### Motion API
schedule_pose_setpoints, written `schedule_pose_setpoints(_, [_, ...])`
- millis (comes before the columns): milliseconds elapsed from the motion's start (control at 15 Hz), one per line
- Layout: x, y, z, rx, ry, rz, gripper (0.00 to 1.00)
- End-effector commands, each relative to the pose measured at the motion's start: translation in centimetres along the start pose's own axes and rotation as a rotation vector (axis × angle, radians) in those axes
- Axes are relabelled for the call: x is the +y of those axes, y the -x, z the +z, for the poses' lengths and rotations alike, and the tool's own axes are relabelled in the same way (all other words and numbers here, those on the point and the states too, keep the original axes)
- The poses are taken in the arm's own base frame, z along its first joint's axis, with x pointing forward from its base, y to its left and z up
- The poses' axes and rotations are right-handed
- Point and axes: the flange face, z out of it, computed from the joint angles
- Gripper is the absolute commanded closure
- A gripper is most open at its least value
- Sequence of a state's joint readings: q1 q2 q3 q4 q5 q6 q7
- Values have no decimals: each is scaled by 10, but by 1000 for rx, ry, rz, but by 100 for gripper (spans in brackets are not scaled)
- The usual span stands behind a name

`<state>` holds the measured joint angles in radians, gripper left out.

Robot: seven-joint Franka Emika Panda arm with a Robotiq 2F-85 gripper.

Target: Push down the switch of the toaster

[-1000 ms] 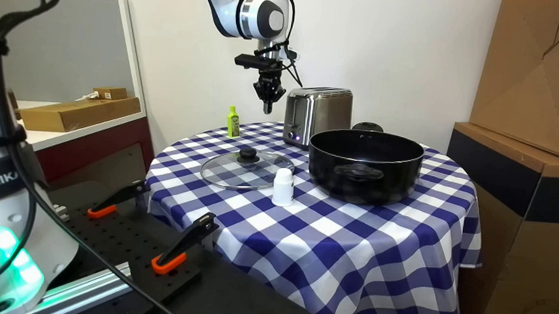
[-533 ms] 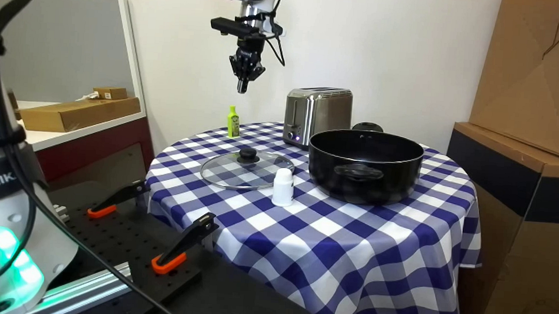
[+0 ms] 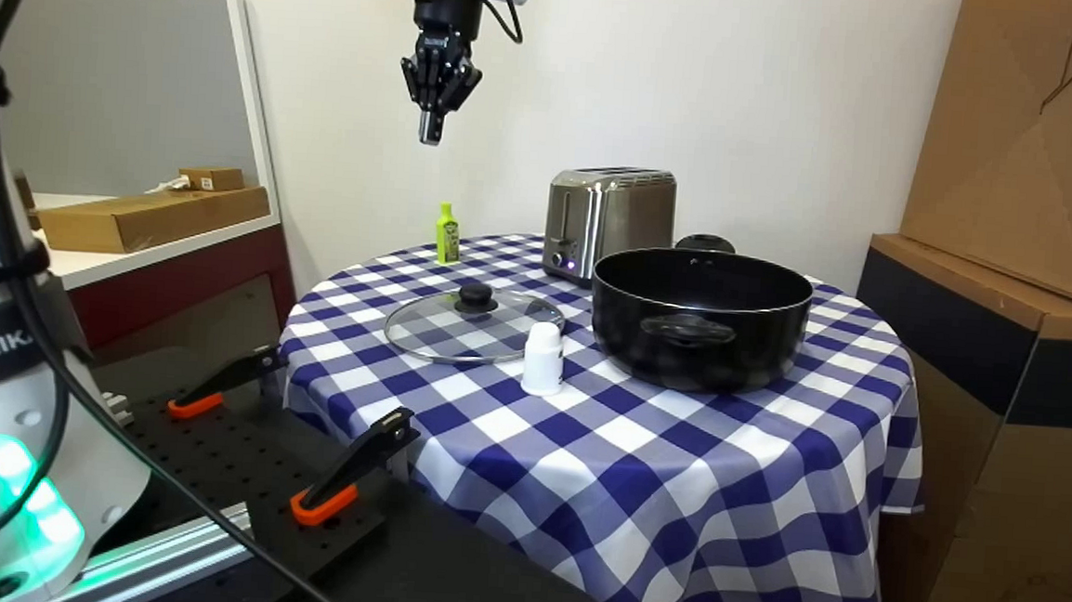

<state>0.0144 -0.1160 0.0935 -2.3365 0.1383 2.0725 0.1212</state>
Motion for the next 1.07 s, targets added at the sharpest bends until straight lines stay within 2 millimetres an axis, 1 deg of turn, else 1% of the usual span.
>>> schedule_pose_setpoints(0, [23,51,-22,13,48,74,73])
schedule_pose_setpoints(200, [27,70,-40,27,34,62,52])
schedule_pose_setpoints(333, [31,79,-53,45,42,63,39])
schedule_pose_setpoints(400, [33,82,-59,52,47,62,31])
schedule_pose_setpoints(533, [43,87,-70,62,78,67,16])
schedule_pose_setpoints(667, [56,89,-78,64,108,78,1])
schedule_pose_setpoints(800, [68,89,-83,64,126,83,0])
schedule_pose_setpoints(933, [74,86,-87,71,137,78,0])
schedule_pose_setpoints(1000, [73,84,-89,76,131,62,0])
